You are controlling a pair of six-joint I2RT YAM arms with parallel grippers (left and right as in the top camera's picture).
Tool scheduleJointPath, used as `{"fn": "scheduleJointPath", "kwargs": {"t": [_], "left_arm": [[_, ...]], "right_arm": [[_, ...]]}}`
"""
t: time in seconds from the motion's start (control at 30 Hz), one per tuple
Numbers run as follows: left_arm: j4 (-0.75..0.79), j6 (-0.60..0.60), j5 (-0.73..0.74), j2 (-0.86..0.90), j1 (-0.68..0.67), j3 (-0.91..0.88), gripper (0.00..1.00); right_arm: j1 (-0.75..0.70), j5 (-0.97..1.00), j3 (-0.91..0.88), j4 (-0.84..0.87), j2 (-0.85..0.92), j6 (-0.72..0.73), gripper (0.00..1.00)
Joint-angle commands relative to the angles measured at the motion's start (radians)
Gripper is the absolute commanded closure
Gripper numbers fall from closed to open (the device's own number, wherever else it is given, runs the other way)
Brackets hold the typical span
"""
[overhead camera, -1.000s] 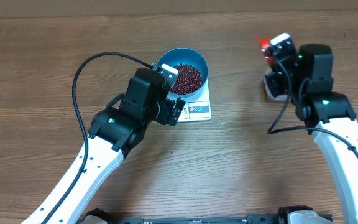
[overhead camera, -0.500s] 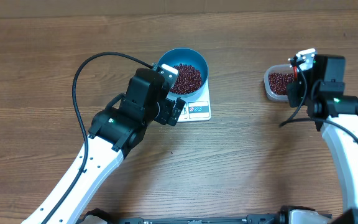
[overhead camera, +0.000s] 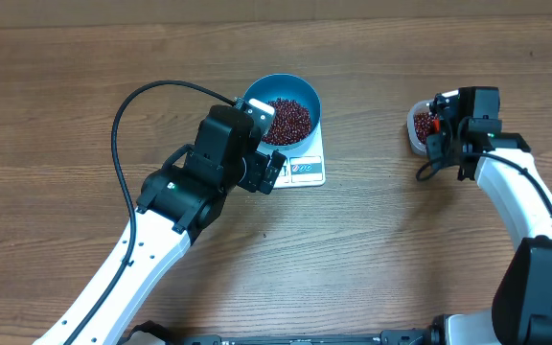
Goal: Scoop item into bowl and weigh 150g on scale
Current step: 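Lower the red scoop into the beans and drag to fill it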
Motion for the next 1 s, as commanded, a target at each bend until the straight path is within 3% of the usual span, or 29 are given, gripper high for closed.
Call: {"fn": "scheduleJointPath", "kwargs": {"t": [0.0, 0.3, 0.57, 0.8, 0.97], "left_arm": [[0.003, 0.008, 0.009, -0.019, 0.002, 0.002, 0.0], [0.003, 0.008, 0.009, -0.019, 0.002, 0.002, 0.0], [0.003, 0.008, 0.009, -0.019, 0.002, 0.002, 0.0], [0.003, 0.008, 0.009, -0.019, 0.002, 0.002, 0.0], [0.003, 0.008, 0.009, -0.019, 0.002, 0.002, 0.0]], "right_arm": [[-0.004, -0.024, -0.006, 0.006, 0.007, 0.027, 0.96], [-0.004, -0.257, -0.006, -0.02, 0.007, 0.026, 0.96], [-0.018, -0.274, -0.006, -0.04, 0.007, 0.054, 0.96], [-0.09, -0.309, -0.006, -0.04, 0.007, 0.091, 0.96], [-0.175, -0.505, -0.006, -0.036, 0.007, 0.09, 0.96]]}}
